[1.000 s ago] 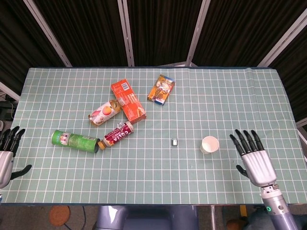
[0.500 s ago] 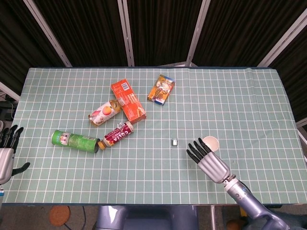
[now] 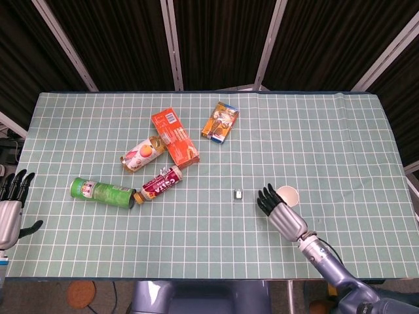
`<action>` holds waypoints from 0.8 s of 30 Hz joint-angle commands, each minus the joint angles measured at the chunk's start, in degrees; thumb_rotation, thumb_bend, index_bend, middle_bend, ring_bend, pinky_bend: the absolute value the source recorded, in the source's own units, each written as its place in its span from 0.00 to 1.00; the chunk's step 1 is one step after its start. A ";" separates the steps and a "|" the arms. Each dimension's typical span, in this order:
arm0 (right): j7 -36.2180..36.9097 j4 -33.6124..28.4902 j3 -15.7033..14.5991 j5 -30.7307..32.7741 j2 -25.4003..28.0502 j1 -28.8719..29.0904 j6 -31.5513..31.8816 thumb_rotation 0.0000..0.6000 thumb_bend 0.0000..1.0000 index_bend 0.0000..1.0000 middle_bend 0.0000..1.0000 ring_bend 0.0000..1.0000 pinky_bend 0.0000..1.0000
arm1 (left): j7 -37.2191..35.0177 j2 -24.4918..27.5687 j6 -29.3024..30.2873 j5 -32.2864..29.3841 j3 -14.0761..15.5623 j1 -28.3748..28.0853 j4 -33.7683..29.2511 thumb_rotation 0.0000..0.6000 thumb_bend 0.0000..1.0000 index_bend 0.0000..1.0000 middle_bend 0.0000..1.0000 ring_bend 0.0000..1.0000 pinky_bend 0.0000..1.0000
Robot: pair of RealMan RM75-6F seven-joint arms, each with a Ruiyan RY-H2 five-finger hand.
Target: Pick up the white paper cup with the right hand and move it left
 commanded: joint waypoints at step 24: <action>21.72 8.45 -2.20 -5.88 -0.40 4.62 10.49 1.00 0.34 0.27 0.38 0.21 0.33 | -1.08 0.95 0.04 0.15 0.41 -0.04 -0.89 1.00 0.00 0.00 0.00 0.00 0.00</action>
